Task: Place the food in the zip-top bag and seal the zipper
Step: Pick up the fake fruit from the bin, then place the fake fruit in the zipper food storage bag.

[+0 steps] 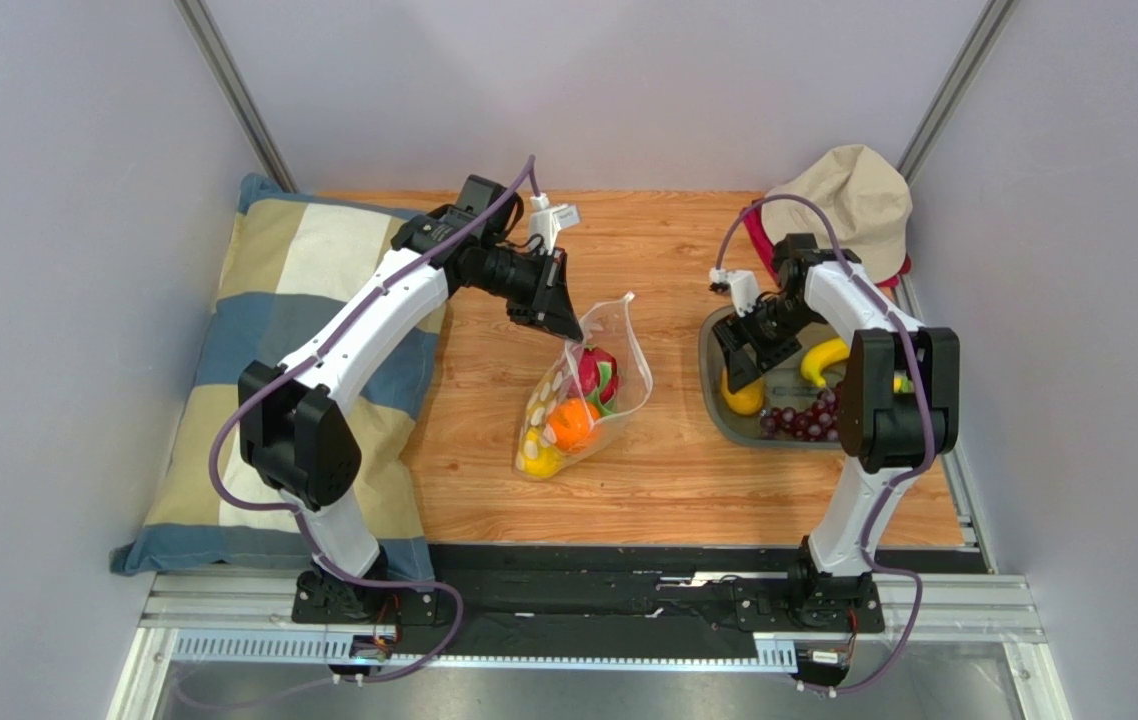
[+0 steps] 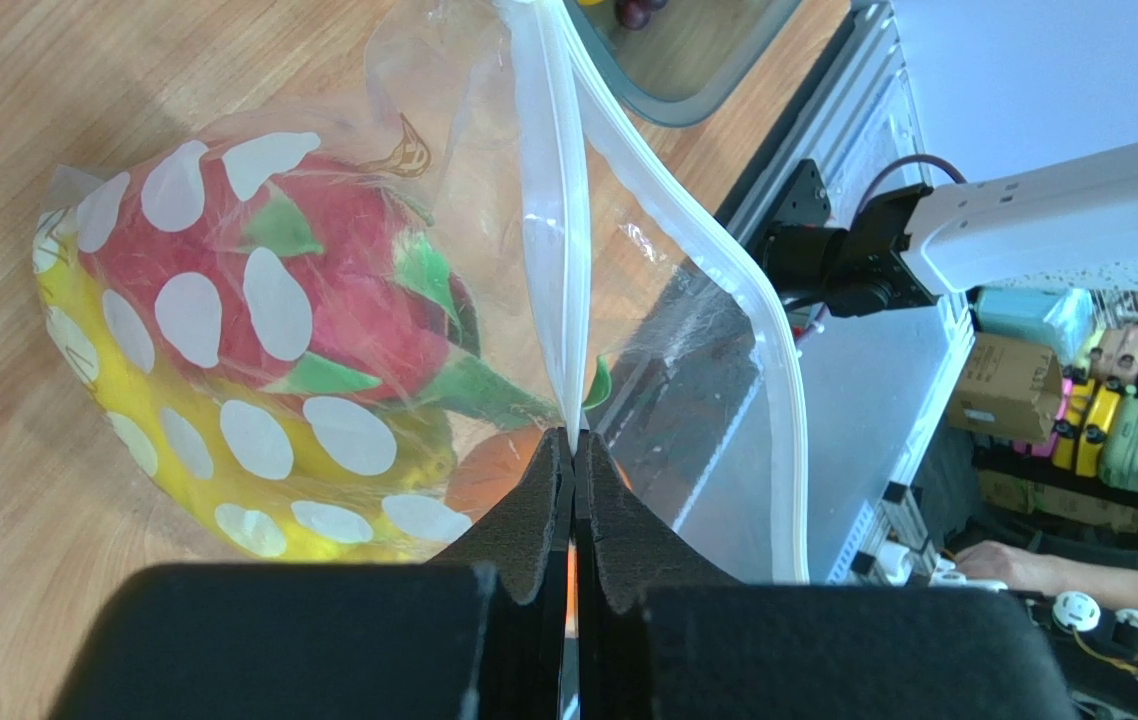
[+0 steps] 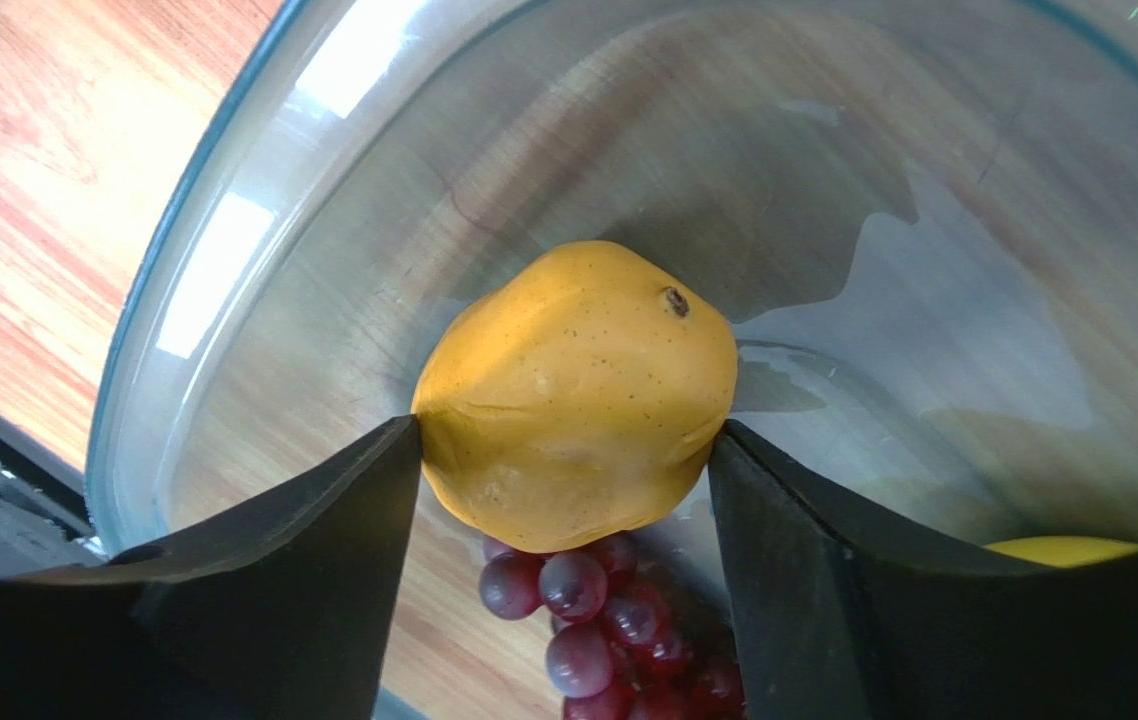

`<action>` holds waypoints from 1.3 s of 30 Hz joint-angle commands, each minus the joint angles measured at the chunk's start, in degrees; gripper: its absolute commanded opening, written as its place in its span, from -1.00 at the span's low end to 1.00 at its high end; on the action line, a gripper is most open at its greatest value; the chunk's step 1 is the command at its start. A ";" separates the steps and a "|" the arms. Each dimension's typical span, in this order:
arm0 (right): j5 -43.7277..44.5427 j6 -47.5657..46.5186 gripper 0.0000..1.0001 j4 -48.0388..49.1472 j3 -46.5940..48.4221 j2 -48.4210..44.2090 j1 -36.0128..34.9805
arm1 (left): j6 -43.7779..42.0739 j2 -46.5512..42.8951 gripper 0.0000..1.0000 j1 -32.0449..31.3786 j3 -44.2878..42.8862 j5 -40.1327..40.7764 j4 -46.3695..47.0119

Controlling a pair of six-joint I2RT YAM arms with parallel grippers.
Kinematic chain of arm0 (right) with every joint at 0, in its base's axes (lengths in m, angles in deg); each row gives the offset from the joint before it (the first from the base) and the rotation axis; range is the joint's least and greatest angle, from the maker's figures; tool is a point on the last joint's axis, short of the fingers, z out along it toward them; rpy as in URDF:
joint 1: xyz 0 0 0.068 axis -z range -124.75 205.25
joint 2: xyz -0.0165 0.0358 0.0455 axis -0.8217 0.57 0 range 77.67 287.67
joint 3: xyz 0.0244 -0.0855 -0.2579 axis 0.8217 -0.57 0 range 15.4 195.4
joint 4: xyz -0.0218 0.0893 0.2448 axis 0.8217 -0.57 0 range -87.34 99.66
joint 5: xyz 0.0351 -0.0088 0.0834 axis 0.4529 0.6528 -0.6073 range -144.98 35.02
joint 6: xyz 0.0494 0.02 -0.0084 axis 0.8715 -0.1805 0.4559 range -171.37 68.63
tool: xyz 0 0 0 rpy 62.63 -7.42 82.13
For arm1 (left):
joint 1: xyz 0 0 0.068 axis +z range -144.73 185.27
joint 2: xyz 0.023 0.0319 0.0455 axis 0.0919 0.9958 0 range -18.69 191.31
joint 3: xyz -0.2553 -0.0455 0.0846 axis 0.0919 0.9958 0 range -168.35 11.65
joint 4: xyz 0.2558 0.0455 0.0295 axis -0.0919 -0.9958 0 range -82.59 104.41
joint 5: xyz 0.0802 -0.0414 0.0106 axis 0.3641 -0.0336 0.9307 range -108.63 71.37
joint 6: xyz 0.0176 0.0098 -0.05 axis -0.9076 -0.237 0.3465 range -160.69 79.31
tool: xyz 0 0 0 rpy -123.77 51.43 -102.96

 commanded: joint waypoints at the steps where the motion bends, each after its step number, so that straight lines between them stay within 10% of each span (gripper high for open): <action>1: -0.59 2.82 0.61 -1.05 0.38 -0.98 0.16 | -1.05 -0.27 -1.00 0.22 0.73 -0.29 1.46; 14: 1.17 8.36 0.70 1.85 -1.56 1.83 0.07 | -0.44 -0.27 -1.00 0.22 0.73 -0.55 2.07; 19: 1.69 8.10 -0.21 1.15 -2.09 -0.09 0.24 | -0.52 -0.27 -1.00 0.22 0.73 -0.64 2.34; 24: 0.82 8.01 -0.50 -1.84 -0.34 -5.72 0.68 | -0.61 -0.36 -1.00 0.22 1.00 -0.73 2.25; 39: -22.21 19.96 -0.36 0.08 21.82 -19.69 -8.42 | 0.00 -0.01 -1.00 0.30 0.47 -1.43 2.07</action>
